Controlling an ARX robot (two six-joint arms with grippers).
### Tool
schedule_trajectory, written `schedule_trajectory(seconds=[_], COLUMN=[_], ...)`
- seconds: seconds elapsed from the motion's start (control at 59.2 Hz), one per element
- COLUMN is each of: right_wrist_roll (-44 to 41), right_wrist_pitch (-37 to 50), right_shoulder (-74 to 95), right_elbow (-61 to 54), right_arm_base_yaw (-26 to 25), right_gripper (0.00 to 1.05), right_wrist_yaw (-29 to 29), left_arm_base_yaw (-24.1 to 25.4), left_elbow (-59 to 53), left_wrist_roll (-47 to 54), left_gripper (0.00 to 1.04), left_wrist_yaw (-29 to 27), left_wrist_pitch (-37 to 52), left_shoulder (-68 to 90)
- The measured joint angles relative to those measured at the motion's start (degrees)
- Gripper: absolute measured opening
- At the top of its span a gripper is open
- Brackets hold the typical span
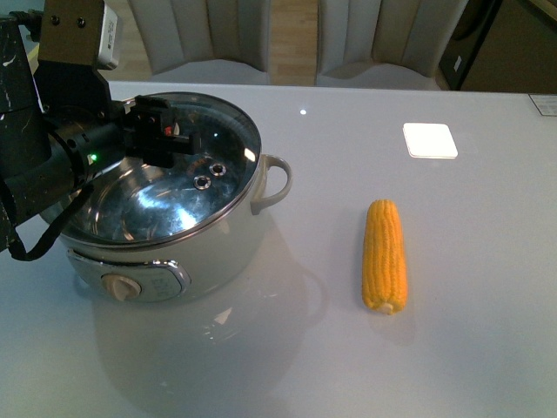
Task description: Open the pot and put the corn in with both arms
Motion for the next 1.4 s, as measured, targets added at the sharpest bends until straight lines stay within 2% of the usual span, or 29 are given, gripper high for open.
schedule_trajectory(seconds=[0.371, 0.574, 0.726, 0.895, 1.181, 1.401], right_wrist_roll=[0.0, 0.0, 0.0, 0.0, 0.0, 0.0], right_wrist_pitch=[0.0, 0.0, 0.0, 0.0, 0.0, 0.0], right_shoulder=[0.0, 0.0, 0.0, 0.0, 0.0, 0.0], right_elbow=[0.0, 0.0, 0.0, 0.0, 0.0, 0.0], right_arm_base_yaw=[0.0, 0.0, 0.0, 0.0, 0.0, 0.0], right_gripper=[0.96, 0.96, 0.96, 0.96, 0.96, 0.96], right_wrist_yaw=[0.0, 0.0, 0.0, 0.0, 0.0, 0.0], left_arm_base_yaw=[0.6, 3.7, 10.1, 20.2, 36.4, 42.6], left_elbow=[0.0, -2.1, -6.9, -11.8, -14.0, -13.6], left_wrist_roll=[1.7, 1.7, 2.1, 3.2, 4.4, 5.4], left_gripper=[0.43, 0.43, 0.43, 0.43, 0.43, 0.43], left_wrist_yaw=[-0.2, -0.2, 0.2, 3.1, 6.0, 6.9], left_wrist_pitch=[-3.9, -5.1, -3.4, -0.3, 7.6, 15.1], left_shoulder=[-7.9, -14.9, -19.8, -21.3, -14.4, -4.1])
